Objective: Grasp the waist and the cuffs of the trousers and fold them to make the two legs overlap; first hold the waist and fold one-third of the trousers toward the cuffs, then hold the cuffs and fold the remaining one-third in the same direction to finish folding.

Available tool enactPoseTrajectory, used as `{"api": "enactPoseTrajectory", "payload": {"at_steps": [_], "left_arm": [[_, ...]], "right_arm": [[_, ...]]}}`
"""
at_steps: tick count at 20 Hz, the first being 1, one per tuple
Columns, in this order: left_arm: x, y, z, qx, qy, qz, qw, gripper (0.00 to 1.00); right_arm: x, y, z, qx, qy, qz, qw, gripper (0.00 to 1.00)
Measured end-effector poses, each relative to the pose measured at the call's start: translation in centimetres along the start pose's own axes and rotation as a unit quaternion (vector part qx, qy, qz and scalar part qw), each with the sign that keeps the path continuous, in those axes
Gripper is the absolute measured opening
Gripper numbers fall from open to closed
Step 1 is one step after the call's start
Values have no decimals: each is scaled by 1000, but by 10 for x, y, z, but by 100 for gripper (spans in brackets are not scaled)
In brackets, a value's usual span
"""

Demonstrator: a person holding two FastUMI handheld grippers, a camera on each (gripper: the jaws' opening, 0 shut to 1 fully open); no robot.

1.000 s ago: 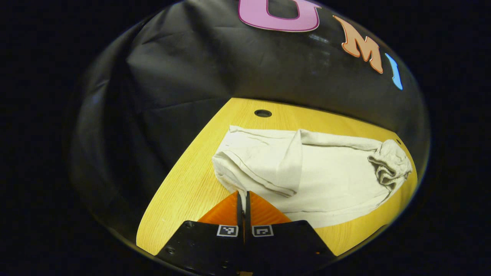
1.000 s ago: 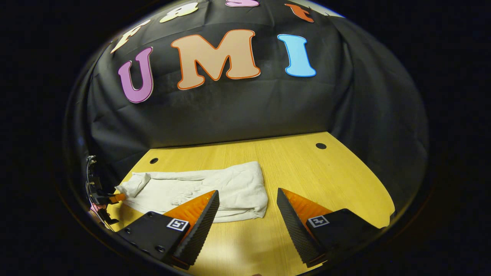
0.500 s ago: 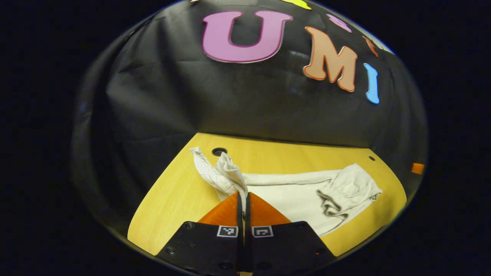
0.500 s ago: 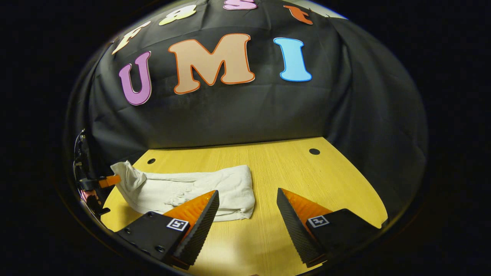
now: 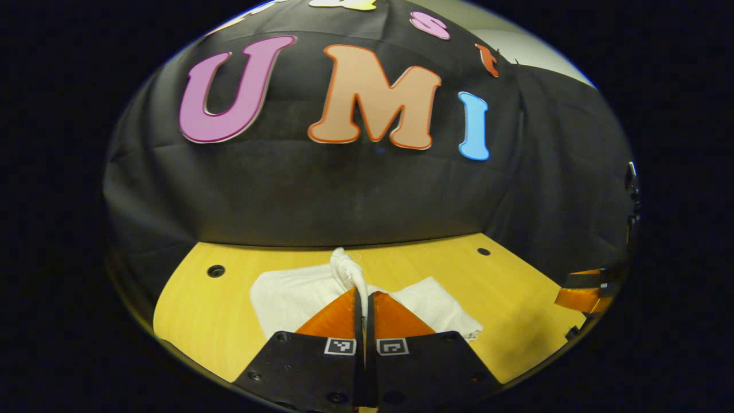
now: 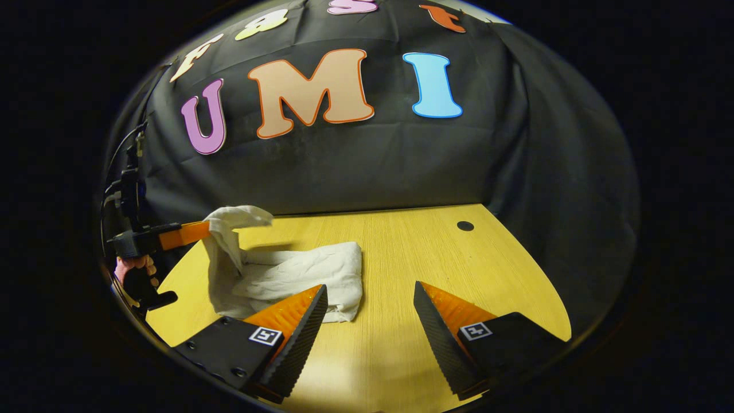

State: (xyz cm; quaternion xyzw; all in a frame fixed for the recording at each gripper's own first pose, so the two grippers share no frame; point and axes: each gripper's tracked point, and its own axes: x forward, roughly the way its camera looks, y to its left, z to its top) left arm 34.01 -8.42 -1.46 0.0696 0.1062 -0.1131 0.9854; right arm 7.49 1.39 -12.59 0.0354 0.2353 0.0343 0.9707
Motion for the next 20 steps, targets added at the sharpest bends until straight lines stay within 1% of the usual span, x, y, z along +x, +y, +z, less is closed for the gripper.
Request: {"api": "enactPoseTrajectory", "payload": {"at_steps": [3, 6, 7, 8, 9, 11, 12, 13, 14, 16, 17, 18, 19, 20], "left_arm": [[17, -57, 5, 20, 1, -28, 999, 0], [31, -101, -4, 43, 9, -57, 997, 0], [35, -110, -11, 50, 15, -59, 997, 0], [38, -114, -21, 56, 23, -56, 997, 0], [40, -120, -29, 56, 29, -59, 996, 0], [41, -137, -48, 41, 48, -80, 995, 5], [41, -149, -62, 32, 62, -97, 993, 12], [36, -156, -70, 23, 74, -110, 991, 15], [31, -162, -71, 10, 76, -123, 989, 40], [16, -164, -68, -8, 66, -129, 989, 83], [8, -160, -66, -10, 60, -125, 990, 87], [-2, -153, -64, -7, 58, -117, 991, 93], [-11, -143, -65, -2, 59, -106, 993, 93], [-21, -131, -66, 3, 58, -93, 994, 93]], "right_arm": [[2, -11, 2, 1, 0, 0, 1000, 97], [3, -18, 4, 8, -2, 1, 1000, 97], [4, -20, 3, 8, -2, 0, 1000, 97], [4, -22, 3, 8, -1, -1, 1000, 92], [3, -23, 3, 8, -1, -2, 1000, 97], [2, -23, 3, 7, -3, -2, 1000, 97], [0, -23, 4, 6, -4, -1, 1000, 97], [-2, -23, 3, 5, -6, -2, 1000, 97], [-4, -22, 3, 3, -7, -2, 1000, 97], [-9, -18, 4, 0, -16, 0, 1000, 97], [-12, -13, 5, -2, -22, 2, 1000, 97], [-14, -9, 6, -5, -28, 5, 1000, 92], [-17, -4, 7, -9, -34, 9, 999, 92], [-20, 0, 7, -14, -39, 13, 999, 97]]}}
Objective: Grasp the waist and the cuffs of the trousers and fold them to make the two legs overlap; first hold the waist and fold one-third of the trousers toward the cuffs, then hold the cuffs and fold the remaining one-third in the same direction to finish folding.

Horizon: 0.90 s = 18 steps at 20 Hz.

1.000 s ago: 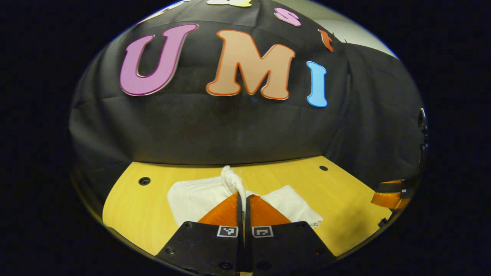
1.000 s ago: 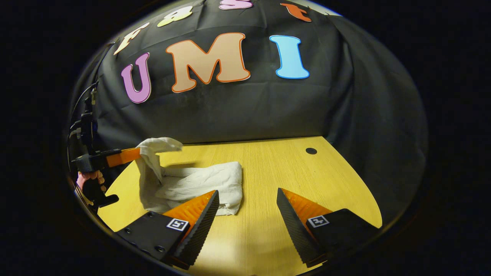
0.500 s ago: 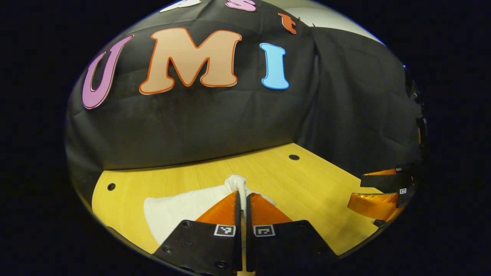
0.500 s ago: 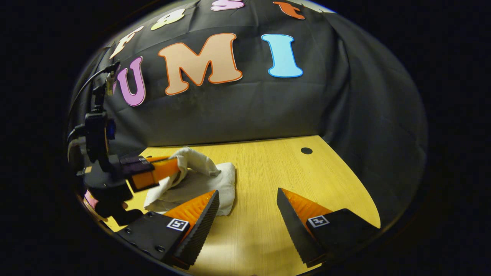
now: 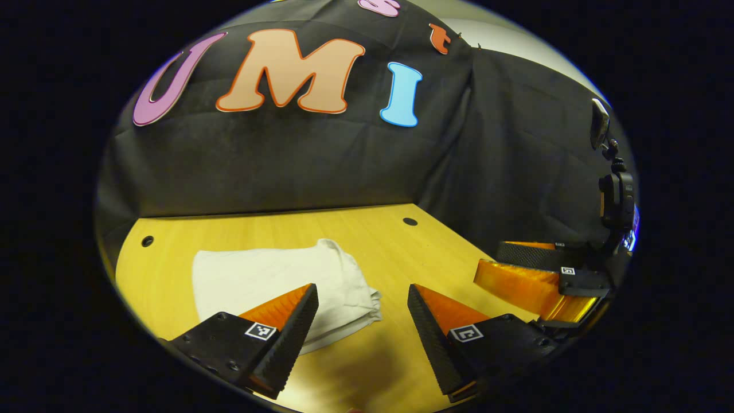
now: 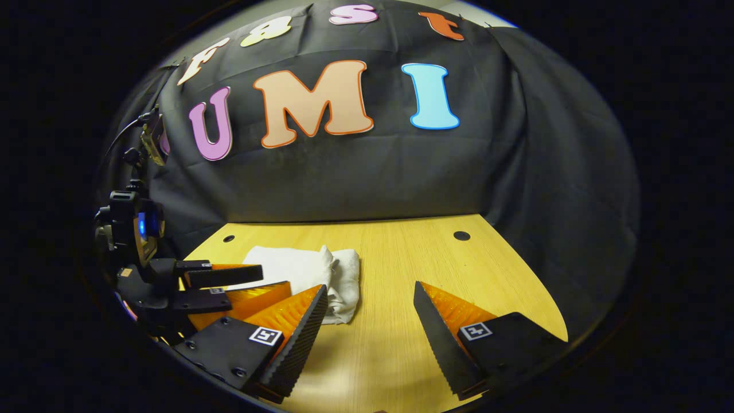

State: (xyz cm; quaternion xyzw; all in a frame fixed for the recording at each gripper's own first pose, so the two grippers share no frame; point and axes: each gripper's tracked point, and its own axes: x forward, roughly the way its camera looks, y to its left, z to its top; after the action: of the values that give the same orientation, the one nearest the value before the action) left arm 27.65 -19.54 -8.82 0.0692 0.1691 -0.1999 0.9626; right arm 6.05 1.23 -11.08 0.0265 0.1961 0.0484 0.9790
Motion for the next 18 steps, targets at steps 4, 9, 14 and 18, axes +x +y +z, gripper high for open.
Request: {"api": "enactPoseTrajectory", "payload": {"at_steps": [4, 9, 14, 18], "left_arm": [[-47, 47, -6, -13, -6, 60, 998, 93], [-101, 97, -11, -45, -24, 133, 990, 94], [-136, 131, -21, -41, -24, 183, 982, 94], [-143, 137, -17, -49, -35, 190, 980, 93]], "right_arm": [[-15, 26, -3, 4, -1, 23, 1000, 96], [-28, 58, -5, 7, -3, 57, 998, 96], [-36, 68, -7, -3, -3, 62, 998, 96], [-41, 68, -7, -6, -1, 56, 998, 96]]}}
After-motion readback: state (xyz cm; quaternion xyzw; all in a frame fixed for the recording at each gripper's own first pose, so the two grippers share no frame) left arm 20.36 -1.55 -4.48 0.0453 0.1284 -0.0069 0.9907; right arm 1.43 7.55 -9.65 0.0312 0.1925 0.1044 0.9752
